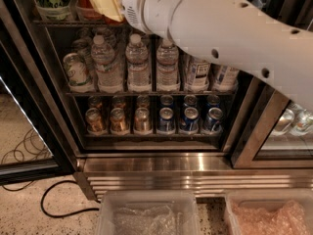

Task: Pick coke can from top shelf of fridge

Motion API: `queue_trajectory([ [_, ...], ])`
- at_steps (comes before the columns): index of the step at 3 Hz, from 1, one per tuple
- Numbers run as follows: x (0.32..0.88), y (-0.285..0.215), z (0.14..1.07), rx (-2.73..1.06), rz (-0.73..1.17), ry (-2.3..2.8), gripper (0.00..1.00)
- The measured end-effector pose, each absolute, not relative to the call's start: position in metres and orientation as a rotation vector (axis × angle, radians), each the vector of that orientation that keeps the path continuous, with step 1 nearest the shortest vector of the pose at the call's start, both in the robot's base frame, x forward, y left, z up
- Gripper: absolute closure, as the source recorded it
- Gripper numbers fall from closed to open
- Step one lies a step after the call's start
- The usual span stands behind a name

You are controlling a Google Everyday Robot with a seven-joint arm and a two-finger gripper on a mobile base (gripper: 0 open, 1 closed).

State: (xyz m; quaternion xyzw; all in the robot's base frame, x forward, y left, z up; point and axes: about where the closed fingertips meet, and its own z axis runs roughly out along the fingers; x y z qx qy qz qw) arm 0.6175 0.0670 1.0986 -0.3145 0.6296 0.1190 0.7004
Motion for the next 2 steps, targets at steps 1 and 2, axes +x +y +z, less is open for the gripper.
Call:
queue_trajectory([
  [1, 0.6063, 0.0654, 1.0942, -0.702, 0.278, 1.424, 1.0],
  [2, 0.5981, 0.0656, 1.0905, -0.704, 0.294, 1.441, 1.0],
])
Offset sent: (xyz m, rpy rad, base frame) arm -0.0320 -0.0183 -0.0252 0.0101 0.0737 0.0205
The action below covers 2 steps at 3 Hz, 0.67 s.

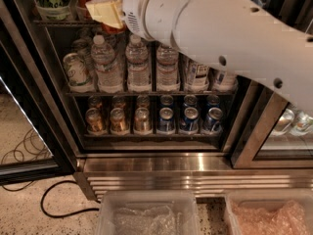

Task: Pick coke can from top shelf of fridge

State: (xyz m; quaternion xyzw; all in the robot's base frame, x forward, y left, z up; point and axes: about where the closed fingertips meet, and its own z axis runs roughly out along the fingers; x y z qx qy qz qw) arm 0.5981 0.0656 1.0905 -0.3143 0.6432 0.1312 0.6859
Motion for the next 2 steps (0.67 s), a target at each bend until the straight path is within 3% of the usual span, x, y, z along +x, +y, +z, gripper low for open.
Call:
queue_trajectory([
  [2, 0.562, 0.061, 1.073, -0.737, 0.356, 1.489, 1.0],
])
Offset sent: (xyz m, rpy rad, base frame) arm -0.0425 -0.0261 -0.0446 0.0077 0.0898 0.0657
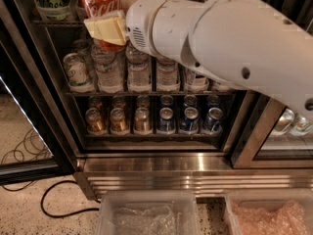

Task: Pick coke can from top shelf of fridge

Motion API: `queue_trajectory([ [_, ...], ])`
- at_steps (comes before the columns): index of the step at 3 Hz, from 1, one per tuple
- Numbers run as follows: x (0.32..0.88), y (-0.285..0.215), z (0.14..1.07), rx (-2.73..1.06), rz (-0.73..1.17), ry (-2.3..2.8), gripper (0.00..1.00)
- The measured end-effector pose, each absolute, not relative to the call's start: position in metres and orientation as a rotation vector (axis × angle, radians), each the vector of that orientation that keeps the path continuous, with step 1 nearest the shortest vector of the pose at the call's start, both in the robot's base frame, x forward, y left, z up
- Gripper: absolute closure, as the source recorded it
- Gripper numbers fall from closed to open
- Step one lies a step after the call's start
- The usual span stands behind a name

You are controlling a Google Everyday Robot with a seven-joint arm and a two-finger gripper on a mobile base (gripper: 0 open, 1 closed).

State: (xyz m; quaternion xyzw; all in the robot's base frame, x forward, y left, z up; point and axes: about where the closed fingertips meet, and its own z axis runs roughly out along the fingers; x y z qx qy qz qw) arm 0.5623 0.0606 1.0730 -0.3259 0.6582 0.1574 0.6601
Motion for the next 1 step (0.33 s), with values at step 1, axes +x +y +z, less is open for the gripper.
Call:
queue_trajectory([
  [1, 0.5623, 0.0606, 1.073, -0.737, 0.356, 1.489, 1.0],
])
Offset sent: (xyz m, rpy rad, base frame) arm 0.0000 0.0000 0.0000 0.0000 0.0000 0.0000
